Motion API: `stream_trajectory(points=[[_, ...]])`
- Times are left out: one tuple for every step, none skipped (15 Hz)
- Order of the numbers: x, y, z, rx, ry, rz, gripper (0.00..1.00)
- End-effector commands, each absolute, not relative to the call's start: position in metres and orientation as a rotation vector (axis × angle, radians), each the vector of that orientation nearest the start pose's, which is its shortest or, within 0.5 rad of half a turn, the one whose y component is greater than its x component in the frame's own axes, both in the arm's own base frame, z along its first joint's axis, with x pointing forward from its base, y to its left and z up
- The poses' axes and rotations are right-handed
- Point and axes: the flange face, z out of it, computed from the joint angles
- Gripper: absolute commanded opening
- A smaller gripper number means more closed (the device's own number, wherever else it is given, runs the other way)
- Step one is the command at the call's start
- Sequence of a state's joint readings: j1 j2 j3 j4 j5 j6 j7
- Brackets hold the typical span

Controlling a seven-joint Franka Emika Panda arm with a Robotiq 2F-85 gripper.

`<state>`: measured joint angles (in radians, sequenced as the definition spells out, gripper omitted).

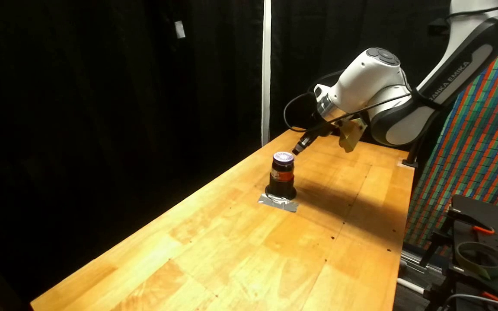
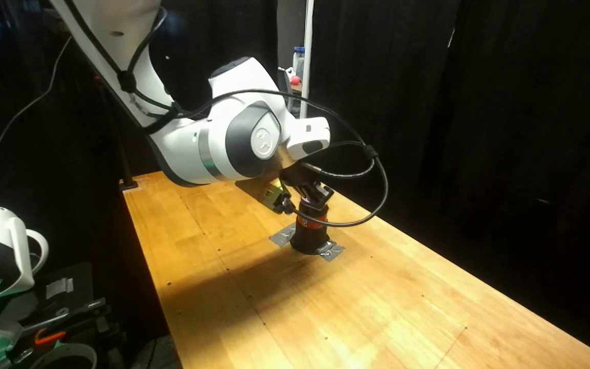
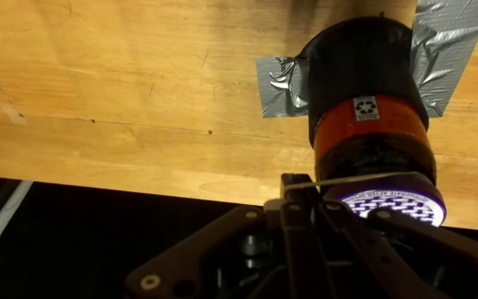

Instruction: Put the elastic around the bottle

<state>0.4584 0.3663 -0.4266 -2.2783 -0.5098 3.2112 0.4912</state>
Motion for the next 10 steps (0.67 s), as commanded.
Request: stream_trajectory(points=[[0.549, 0.069, 0.266, -3.053, -0.283, -0.989, 0.07], [0.546, 0.071, 0.265, -3.041, -0.303, -0.993, 0.07], [0.542, 0.073, 0.264, -3.016, -0.331, -1.005, 0.07], [0.539, 0.074, 0.263, -2.999, -0.348, -1.016, 0.07], [0.536, 0.074, 0.263, -2.969, -0.374, -1.039, 0.07], [0.534, 0.075, 0.263, -2.938, -0.397, -1.066, 0.07], [0.533, 0.074, 0.263, -2.913, -0.412, -1.093, 0.07], [0.534, 0.071, 0.264, -2.901, -0.415, -1.122, 0.06], [0.535, 0.069, 0.265, -2.891, -0.414, -1.145, 0.07], [0.535, 0.067, 0.264, -2.884, -0.424, -1.153, 0.06]])
